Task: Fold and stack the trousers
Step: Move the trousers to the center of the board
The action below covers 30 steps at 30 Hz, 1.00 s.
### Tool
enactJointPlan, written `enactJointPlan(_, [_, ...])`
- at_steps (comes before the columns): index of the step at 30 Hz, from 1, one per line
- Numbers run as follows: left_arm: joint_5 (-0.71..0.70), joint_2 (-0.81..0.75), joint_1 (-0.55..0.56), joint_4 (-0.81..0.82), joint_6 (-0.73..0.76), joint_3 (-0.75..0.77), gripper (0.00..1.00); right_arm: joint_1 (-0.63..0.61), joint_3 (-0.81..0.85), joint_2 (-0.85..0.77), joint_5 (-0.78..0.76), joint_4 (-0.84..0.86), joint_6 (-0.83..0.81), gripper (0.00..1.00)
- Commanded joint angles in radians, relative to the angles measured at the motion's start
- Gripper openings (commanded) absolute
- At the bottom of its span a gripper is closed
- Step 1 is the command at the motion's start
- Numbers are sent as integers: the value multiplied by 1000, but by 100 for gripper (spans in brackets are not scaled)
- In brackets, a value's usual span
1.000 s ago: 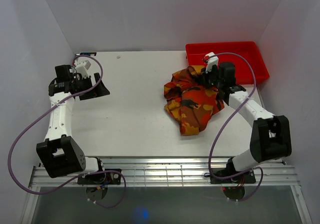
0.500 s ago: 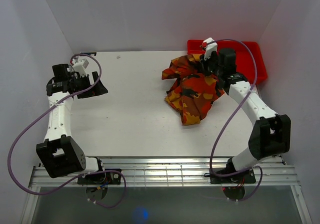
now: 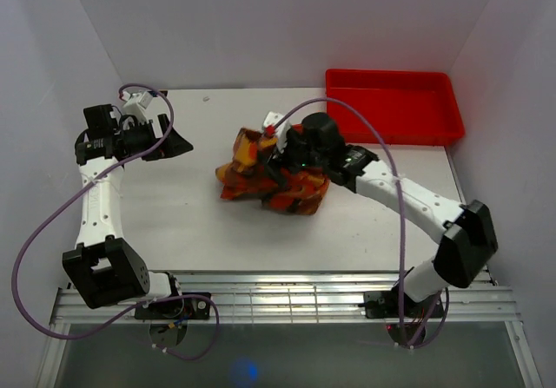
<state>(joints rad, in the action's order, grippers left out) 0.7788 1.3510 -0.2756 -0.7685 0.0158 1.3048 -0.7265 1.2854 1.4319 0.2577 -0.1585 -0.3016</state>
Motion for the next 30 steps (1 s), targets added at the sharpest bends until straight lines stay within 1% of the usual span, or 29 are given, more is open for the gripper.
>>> enactJointPlan(1, [114, -20, -19, 3, 4, 10, 98, -99, 45, 117, 61, -48, 29, 90])
enactJointPlan(2, [125, -16, -27, -12, 22, 14, 98, -100, 92, 146, 61, -73, 24, 90])
enactJointPlan(3, [131, -13, -28, -56, 48, 22, 98, -94, 132, 159, 51, -155, 12, 90])
enactJointPlan(4, [155, -10, -34, -84, 115, 31, 98, -82, 175, 168, 20, -198, -14, 90])
enactJointPlan(5, [171, -4, -36, -109, 156, 42, 98, -62, 217, 176, 28, -240, -19, 90])
enactJointPlan(6, [190, 8, -37, -159, 197, 47, 98, 5, 285, 176, 52, -278, -16, 90])
enactJointPlan(7, [218, 17, -36, -178, 264, 51, 98, 48, 307, 174, 114, -341, 11, 90])
enactJointPlan(8, [220, 28, -30, -192, 292, 59, 98, 89, 318, 162, 145, -364, 21, 90])
enactJointPlan(9, [218, 57, -27, -218, 317, 73, 98, 173, 301, 151, 173, -380, 24, 90])
enactJointPlan(12, [191, 100, 2, -224, 369, 57, 98, 301, 211, 105, 195, -365, 12, 90])
enactJointPlan(13, [180, 118, 31, -224, 386, 50, 98, 320, 136, 98, 192, -351, 10, 90])
enactJointPlan(14, [157, 125, 47, -221, 406, 42, 98, 329, 99, 82, 187, -325, -13, 90])
enactJointPlan(16, [169, 137, 84, -224, 408, 47, 98, 334, -10, 67, 176, -274, -16, 90])
enactJointPlan(17, [177, 148, 105, -245, 426, 68, 98, 334, -32, 64, 187, -235, -11, 90])
enactJointPlan(18, [153, 158, 128, -286, 464, 94, 98, 325, -46, 70, 202, -219, -14, 90])
enactJointPlan(19, [127, 172, 165, -291, 469, 129, 98, 316, -52, 79, 199, -202, -17, 90])
enactJointPlan(21, [71, 178, 179, -285, 469, 129, 98, 276, -38, 136, 174, -193, -51, 90])
enactJointPlan(23, [22, 188, 180, -285, 480, 102, 98, 259, -18, 198, 123, -190, -62, 90])
enactJointPlan(25, [-74, 186, 185, -275, 513, 71, 98, 240, -14, 234, 89, -165, -74, 90])
enactJointPlan(26, [-114, 183, 188, -258, 518, 38, 98, 234, -18, 264, 33, -150, -77, 90])
enactJointPlan(28, [-205, 175, 200, -209, 539, 11, 98, 222, -21, 292, -15, -107, -74, 90])
enactJointPlan(30, [-257, 184, 213, -174, 552, -10, 97, 222, -8, 334, -69, -95, -70, 96])
